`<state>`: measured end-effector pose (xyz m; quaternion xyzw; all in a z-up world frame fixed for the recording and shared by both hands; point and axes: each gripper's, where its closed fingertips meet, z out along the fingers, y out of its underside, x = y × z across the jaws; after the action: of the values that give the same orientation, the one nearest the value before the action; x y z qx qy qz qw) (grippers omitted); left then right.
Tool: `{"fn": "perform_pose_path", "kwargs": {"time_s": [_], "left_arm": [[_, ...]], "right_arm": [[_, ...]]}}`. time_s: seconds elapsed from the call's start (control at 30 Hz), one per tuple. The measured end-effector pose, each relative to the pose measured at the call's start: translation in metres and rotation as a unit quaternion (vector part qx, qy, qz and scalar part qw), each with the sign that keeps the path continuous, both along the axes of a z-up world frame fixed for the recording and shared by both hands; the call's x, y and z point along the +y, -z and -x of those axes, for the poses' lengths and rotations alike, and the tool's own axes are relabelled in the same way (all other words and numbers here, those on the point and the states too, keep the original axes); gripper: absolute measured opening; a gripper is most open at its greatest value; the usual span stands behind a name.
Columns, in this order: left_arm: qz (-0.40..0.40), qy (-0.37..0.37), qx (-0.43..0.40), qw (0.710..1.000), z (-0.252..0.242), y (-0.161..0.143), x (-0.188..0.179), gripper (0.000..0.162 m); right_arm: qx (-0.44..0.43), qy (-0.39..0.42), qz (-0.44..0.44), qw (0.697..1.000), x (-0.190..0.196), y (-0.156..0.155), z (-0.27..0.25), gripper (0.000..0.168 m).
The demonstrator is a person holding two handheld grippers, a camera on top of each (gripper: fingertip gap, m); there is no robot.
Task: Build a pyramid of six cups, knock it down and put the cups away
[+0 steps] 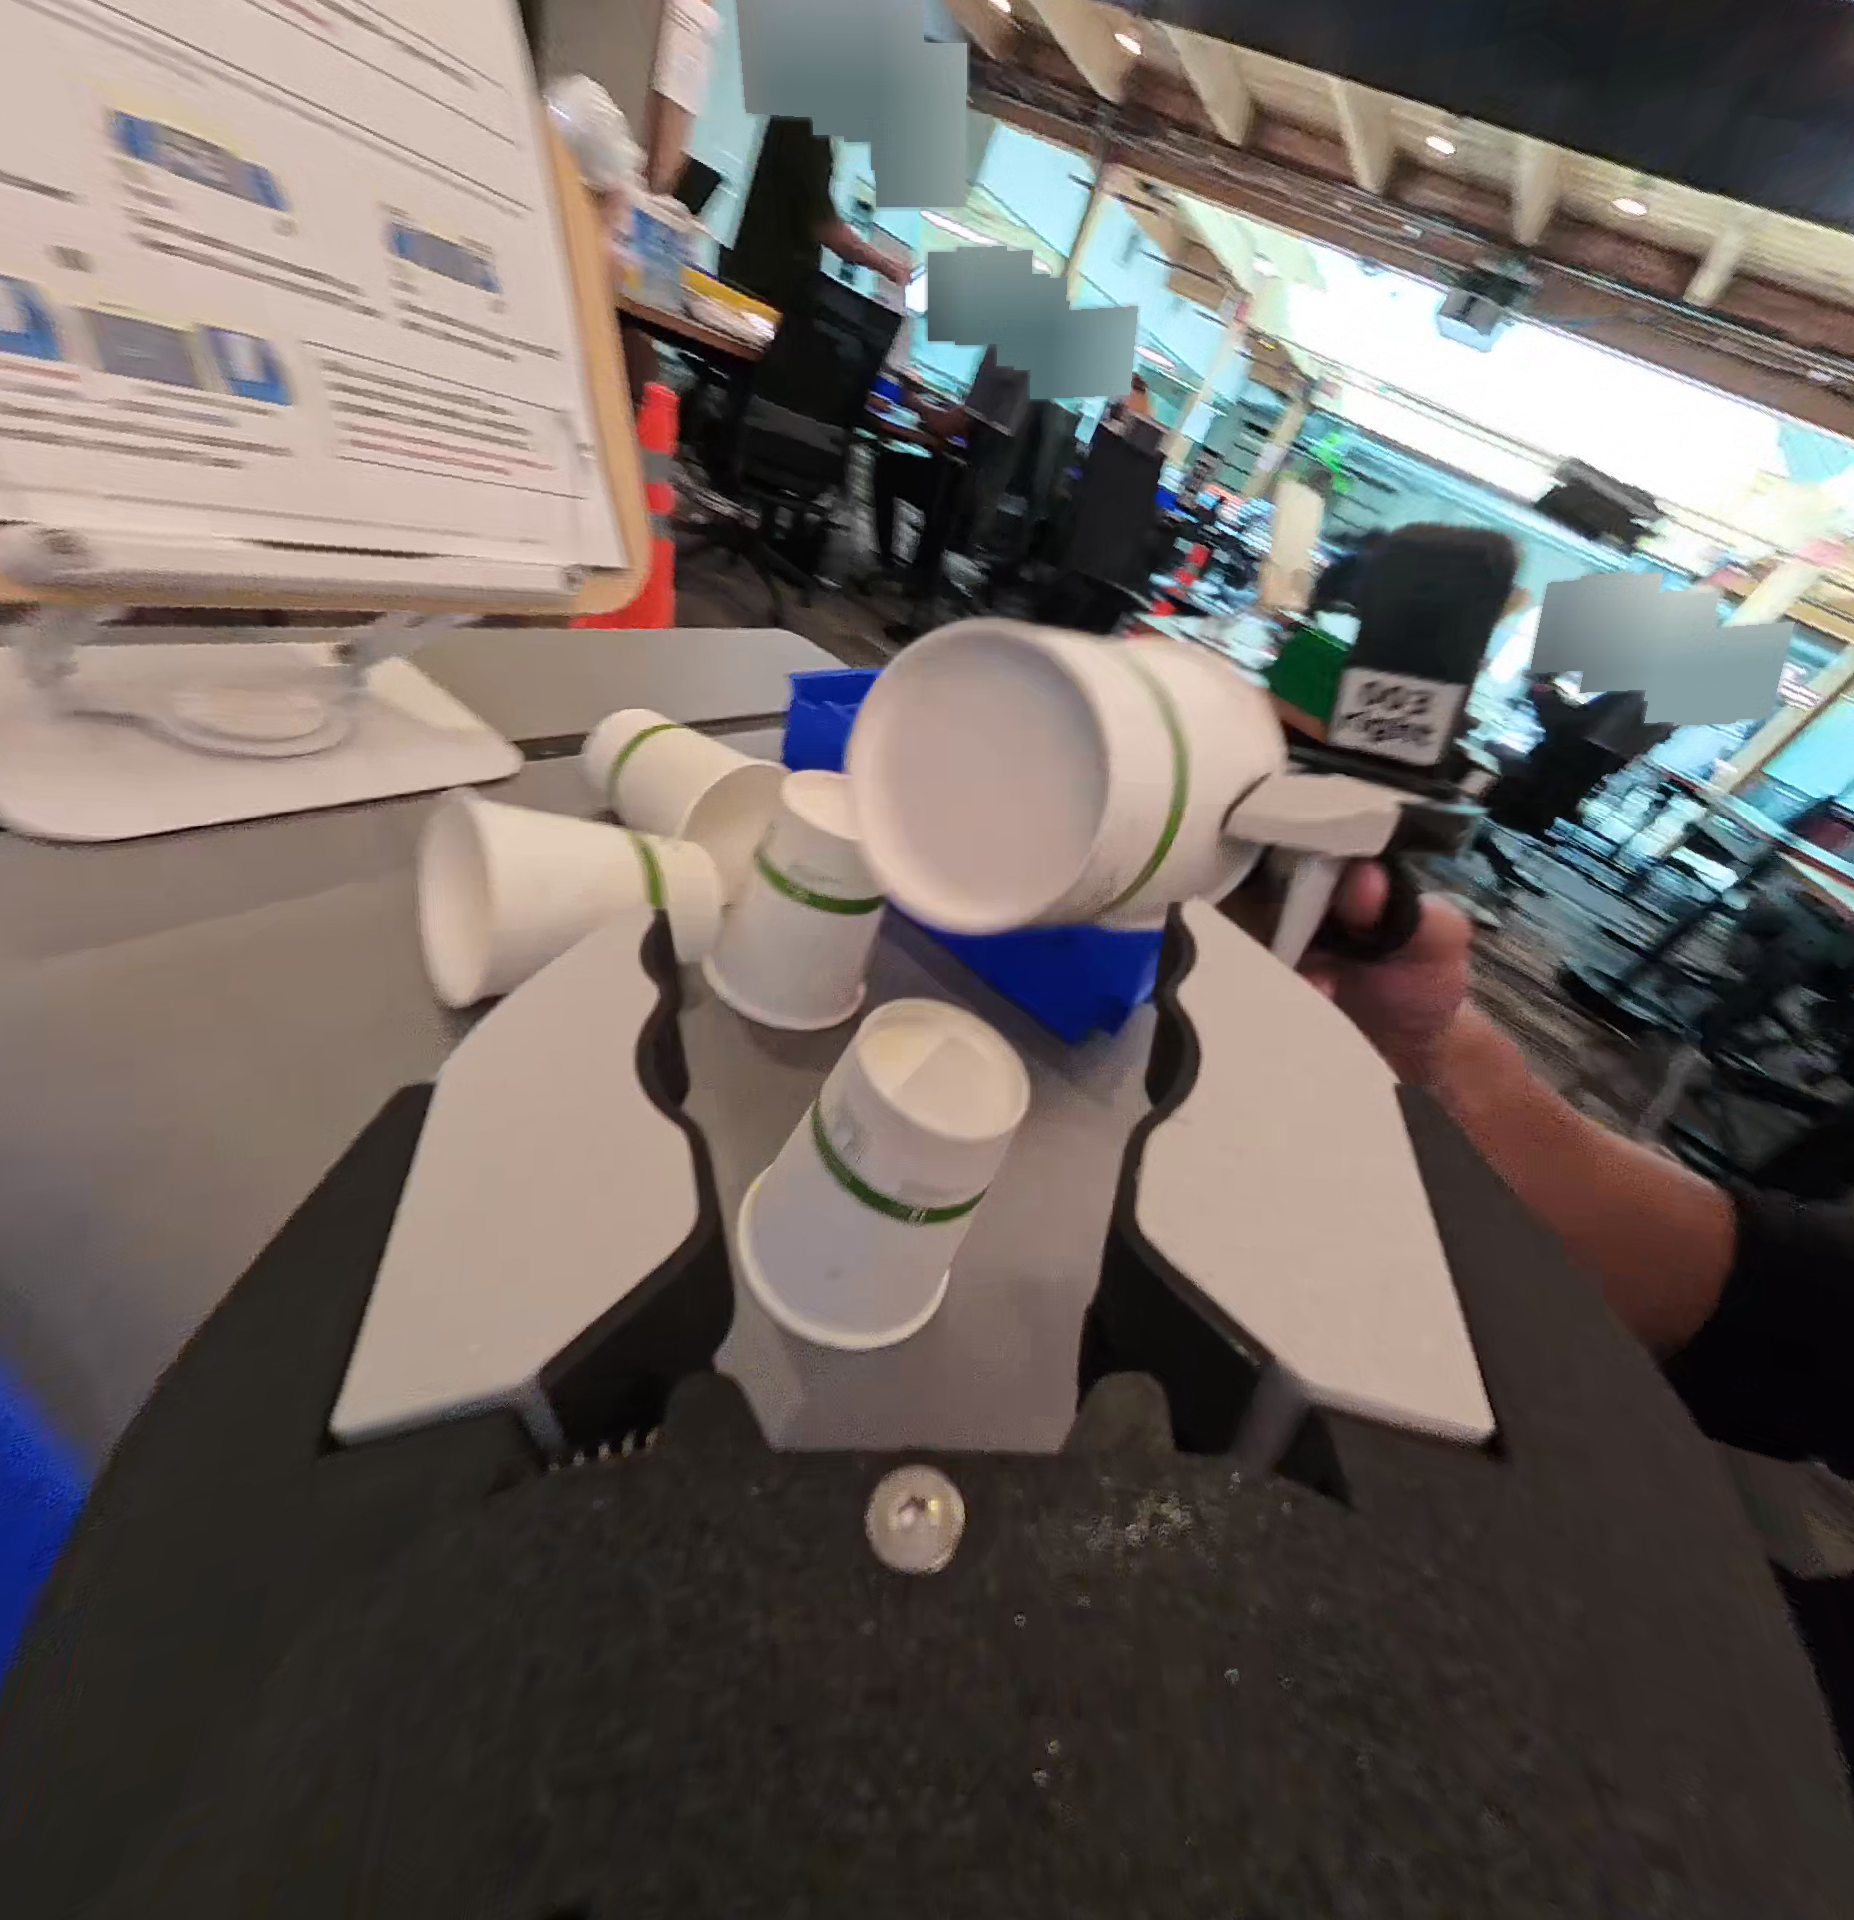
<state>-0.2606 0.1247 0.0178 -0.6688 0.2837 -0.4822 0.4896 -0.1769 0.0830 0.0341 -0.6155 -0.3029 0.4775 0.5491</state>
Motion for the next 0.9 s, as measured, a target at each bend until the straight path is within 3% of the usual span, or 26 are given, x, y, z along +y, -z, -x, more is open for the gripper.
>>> {"fn": "perform_pose_path", "kwargs": {"time_s": [0.13,0.23,0.3,0.4,0.43,0.53,0.67,0.9], "left_arm": [[-0.019,-0.108,0.015,0.994,0.039,0.038,-0.023,0.085],[-0.011,-0.100,0.072,0.992,0.039,0.069,-0.044,0.079],[-0.007,-0.079,0.085,0.993,0.033,0.077,-0.053,0.079],[-0.012,-0.063,0.096,0.993,0.025,0.081,-0.057,0.079],[-0.011,-0.060,0.105,0.993,0.023,0.084,-0.057,0.079],[-0.010,-0.047,0.118,0.992,0.018,0.091,-0.059,0.078],[-0.008,-0.037,0.113,0.993,0.014,0.090,-0.058,0.078],[-0.024,-0.032,0.130,0.991,0.012,0.092,-0.061,0.078]], "right_arm": [[-0.091,0.058,-0.072,0.992,-0.003,-0.021,-0.026,0.002],[-0.170,0.126,-0.115,0.970,0.002,-0.051,-0.068,0.002],[-0.273,0.177,-0.130,0.937,0.013,-0.066,-0.111,0.002],[-0.451,0.253,-0.112,0.848,0.040,-0.081,-0.198,0.002],[-0.488,0.253,-0.082,0.831,0.047,-0.081,-0.221,0.003],[-0.569,0.214,0.030,0.793,0.066,-0.056,-0.271,0.003],[-0.649,0.148,0.157,0.730,0.084,0.004,-0.313,0.003],[-0.658,0.084,0.250,0.706,0.111,0.070,-0.322,0.002]]}}
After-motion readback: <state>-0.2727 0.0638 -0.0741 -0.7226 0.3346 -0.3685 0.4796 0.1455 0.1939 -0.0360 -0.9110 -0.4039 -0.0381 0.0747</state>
